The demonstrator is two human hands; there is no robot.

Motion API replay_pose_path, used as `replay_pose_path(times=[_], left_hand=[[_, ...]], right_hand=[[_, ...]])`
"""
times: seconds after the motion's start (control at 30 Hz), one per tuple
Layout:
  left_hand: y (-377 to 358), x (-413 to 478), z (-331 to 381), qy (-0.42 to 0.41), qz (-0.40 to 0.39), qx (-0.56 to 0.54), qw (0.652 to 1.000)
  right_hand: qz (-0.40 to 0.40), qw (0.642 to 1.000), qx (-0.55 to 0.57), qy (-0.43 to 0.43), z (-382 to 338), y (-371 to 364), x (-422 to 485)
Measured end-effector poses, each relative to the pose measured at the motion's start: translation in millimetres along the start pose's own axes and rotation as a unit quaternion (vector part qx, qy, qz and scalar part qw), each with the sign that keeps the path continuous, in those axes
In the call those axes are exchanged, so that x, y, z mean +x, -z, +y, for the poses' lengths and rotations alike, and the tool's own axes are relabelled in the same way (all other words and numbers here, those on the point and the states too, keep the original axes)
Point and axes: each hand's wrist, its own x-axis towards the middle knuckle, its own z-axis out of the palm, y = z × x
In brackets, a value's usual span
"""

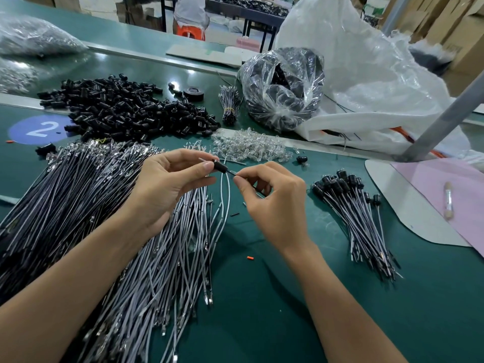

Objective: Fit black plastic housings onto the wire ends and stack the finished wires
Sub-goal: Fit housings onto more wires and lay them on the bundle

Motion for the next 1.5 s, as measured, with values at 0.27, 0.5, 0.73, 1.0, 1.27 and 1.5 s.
replay_pose_path(times=[0.27, 0.5, 0.73, 1.0, 1.27, 1.5], left_hand=[[-1.4, -0.7, 0.5, 0.008, -0.009, -0.004, 1.0], [-4.4, -2.6, 0.3, 0.026, -0.026, 0.01, 0.999], [-3.6, -1.9, 0.1, 0.031, -0.021, 0.01, 0.999], [-4.6, -4.0, 3.7, 0.019, -0.032, 0.064, 0.997], [-5.1, -5.3, 4.2, 0.003, -0.038, 0.097, 0.995], [-4.6, -5.6, 4.9, 0.011, -0.043, 0.104, 0.994]], right_hand=[[0.028, 1.0, -0.008, 0.007, -3.0, -0.6, -2.3], [0.017, 1.0, 0.002, 0.013, -3.0, -2.3, -3.7], [-0.001, 0.999, 0.041, -0.016, -3.7, -0.8, -0.7], [-0.033, 0.999, 0.008, 0.03, -1.5, 2.7, -0.3], [-0.037, 0.998, 0.005, 0.049, 1.5, 3.4, -0.9], [-0.03, 0.998, 0.007, 0.062, 1.6, 6.7, 0.1]])
